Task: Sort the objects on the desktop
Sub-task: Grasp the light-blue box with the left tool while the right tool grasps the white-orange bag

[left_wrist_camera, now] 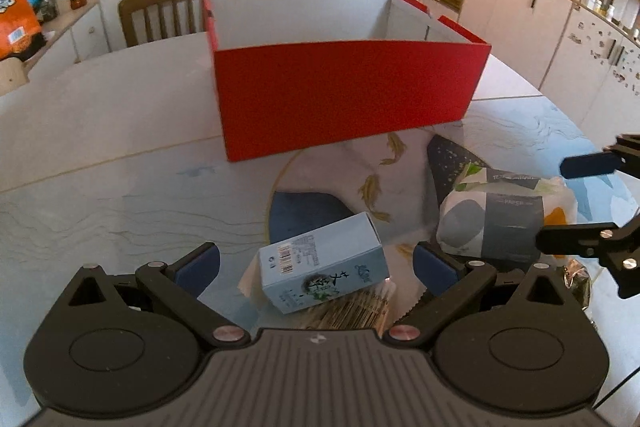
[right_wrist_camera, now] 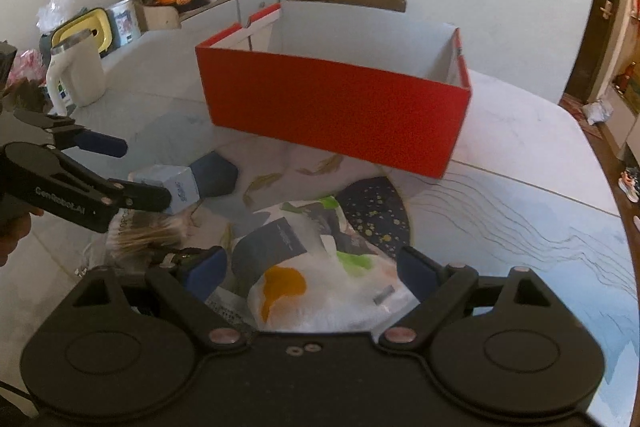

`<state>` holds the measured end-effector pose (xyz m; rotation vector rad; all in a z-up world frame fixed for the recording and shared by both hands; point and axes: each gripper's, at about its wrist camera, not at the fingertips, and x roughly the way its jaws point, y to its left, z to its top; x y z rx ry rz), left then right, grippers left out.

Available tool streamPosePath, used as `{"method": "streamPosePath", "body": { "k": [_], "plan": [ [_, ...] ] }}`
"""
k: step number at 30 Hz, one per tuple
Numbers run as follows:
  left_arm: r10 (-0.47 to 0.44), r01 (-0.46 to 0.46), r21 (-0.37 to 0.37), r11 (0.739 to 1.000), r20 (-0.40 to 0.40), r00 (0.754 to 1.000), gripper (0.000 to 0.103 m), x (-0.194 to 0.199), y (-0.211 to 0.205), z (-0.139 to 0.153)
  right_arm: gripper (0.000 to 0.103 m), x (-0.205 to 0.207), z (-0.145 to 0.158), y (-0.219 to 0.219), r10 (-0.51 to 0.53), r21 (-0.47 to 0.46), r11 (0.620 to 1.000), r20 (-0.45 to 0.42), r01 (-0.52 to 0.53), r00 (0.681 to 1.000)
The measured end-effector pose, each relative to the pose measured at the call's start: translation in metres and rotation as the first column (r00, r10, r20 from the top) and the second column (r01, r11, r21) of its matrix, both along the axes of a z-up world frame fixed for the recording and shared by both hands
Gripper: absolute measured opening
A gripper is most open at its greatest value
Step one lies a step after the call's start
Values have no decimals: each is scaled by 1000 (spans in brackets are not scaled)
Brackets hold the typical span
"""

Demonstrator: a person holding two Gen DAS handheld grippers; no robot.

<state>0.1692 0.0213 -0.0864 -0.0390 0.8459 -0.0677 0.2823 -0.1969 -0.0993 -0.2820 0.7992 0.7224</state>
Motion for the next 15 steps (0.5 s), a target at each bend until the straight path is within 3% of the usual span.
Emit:
{"method": "streamPosePath", "body": {
  "k": [9,15],
  "plan": [
    [7,-8,-5,1000,-43,999,103,15,3,-21,93,18,-22,9,25,-40,999,-38,-27,999],
    [56,-57,-27,998,-55,997,103,17,3,-27,88,25,-30,11,15,-45,999,-57,-18,998]
  ]
}}
